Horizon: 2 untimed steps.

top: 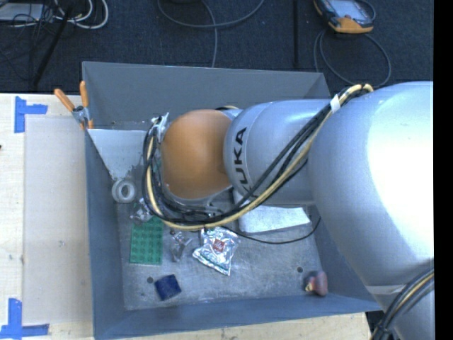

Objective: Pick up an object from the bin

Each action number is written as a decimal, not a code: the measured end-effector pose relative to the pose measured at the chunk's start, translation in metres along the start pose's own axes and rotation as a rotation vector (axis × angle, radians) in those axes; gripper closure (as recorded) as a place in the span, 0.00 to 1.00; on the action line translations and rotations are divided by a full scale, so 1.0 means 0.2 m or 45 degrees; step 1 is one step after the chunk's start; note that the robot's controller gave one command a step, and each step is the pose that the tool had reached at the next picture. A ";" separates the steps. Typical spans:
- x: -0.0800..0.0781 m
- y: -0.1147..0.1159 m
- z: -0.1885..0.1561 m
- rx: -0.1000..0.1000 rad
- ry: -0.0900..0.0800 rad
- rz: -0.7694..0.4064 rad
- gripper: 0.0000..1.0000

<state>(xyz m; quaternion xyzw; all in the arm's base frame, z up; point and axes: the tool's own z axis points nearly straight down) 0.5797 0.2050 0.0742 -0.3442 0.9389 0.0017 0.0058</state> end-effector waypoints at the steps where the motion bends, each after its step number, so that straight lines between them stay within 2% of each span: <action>1: -0.01 -0.01 -0.02 0.003 -0.013 0.003 1.00; 2: -0.09 0.07 -0.81 0.002 0.003 -0.132 1.00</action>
Offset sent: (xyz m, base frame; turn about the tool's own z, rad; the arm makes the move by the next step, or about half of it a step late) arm 0.0000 0.0000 0.0000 0.0000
